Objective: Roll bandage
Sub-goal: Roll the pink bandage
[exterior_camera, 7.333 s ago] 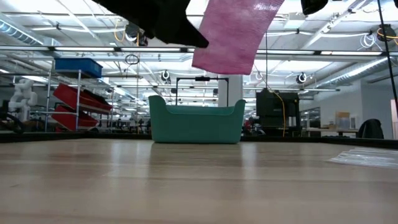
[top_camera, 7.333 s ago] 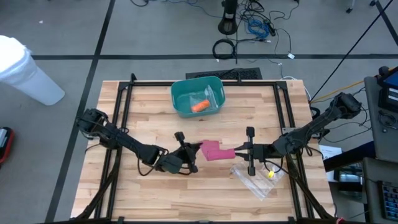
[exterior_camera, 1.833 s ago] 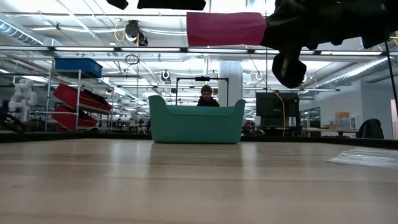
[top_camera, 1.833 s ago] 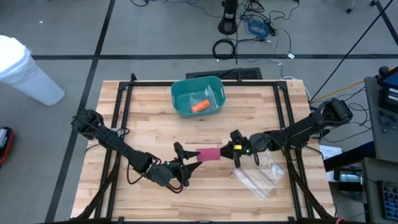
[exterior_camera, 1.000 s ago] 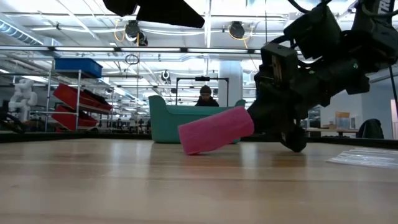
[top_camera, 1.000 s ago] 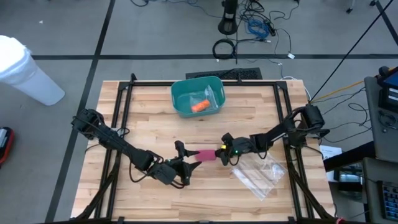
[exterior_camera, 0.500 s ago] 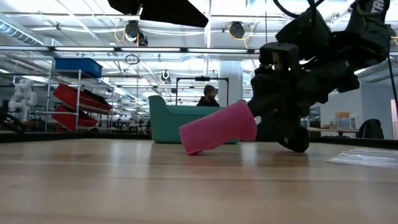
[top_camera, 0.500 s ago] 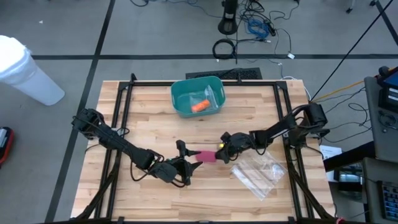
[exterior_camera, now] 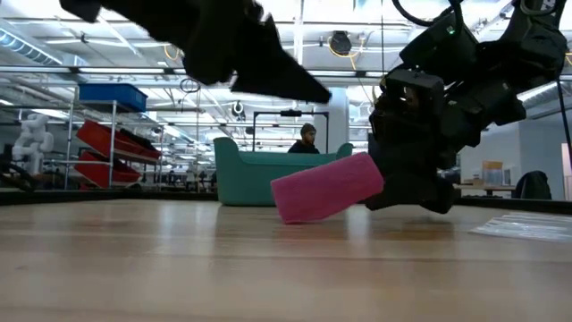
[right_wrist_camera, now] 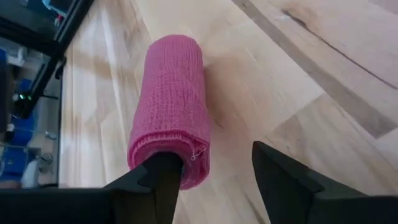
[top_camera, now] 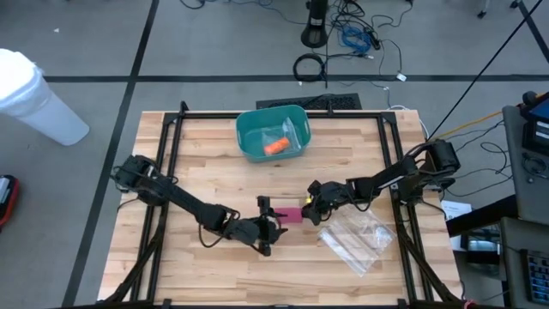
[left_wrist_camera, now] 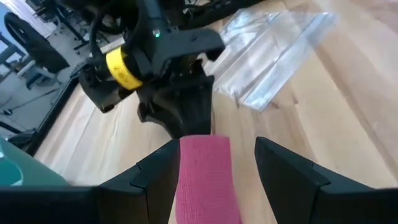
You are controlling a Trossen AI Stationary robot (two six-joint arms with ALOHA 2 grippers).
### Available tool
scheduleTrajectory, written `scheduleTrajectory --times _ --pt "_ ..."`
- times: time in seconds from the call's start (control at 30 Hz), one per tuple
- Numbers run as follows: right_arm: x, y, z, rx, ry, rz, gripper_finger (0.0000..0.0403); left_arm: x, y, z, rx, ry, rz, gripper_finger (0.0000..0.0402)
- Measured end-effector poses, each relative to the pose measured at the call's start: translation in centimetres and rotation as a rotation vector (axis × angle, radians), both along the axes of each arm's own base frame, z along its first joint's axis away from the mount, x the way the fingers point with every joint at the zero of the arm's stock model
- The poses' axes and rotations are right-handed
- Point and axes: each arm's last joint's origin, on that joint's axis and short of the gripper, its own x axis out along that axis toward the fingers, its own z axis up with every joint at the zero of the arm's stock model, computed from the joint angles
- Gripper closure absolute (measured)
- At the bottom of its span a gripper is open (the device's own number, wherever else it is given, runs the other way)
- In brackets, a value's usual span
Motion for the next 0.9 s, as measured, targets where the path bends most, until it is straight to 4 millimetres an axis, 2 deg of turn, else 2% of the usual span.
scheduleTrajectory --times 0.27,0.6,0.9 --pt "0.0 0.0 0.1 -0.158 -0.037 0.142 0.0222 1.2 1.7 -2.7 -0.033 0.060 0.040 0.0187" --pt "-0.1 -0.2 0.1 -0.161 -0.025 0.141 0.0222 2.2 3.2 -5.2 -0.046 0.105 0.086 0.0187" --pt "-0.2 -0.2 0.1 -0.219 -0.035 0.210 0.0222 2.6 3.6 -7.2 -0.053 0.139 0.078 0.0187"
